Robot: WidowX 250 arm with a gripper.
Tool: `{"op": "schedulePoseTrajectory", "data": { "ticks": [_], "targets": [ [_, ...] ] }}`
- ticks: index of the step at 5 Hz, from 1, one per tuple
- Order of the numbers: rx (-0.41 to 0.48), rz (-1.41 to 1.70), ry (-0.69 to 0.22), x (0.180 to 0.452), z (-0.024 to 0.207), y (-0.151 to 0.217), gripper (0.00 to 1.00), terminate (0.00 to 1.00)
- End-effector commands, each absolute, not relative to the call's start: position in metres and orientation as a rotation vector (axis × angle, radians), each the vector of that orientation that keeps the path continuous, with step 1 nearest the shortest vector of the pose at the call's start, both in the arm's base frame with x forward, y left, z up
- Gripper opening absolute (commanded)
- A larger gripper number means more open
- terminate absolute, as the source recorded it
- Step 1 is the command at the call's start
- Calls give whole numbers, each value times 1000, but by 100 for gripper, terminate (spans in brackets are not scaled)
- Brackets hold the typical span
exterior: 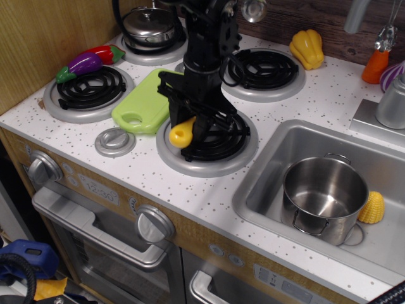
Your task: Put knife on cutting board
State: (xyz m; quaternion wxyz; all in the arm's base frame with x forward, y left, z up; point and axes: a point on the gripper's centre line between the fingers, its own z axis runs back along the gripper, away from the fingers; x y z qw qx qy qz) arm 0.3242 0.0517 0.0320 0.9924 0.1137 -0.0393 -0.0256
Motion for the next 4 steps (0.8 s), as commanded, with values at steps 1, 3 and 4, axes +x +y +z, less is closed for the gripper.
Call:
{"op": "schedulePoseTrajectory", "data": {
  "ticks": [1, 3, 4],
  "targets": [
    [285, -81, -194, 335, 65, 92, 0, 0],
    [348, -161, -257, 334, 66, 144, 0, 0],
    [351, -191, -284, 336, 60, 162, 0, 0]
  ]
}}
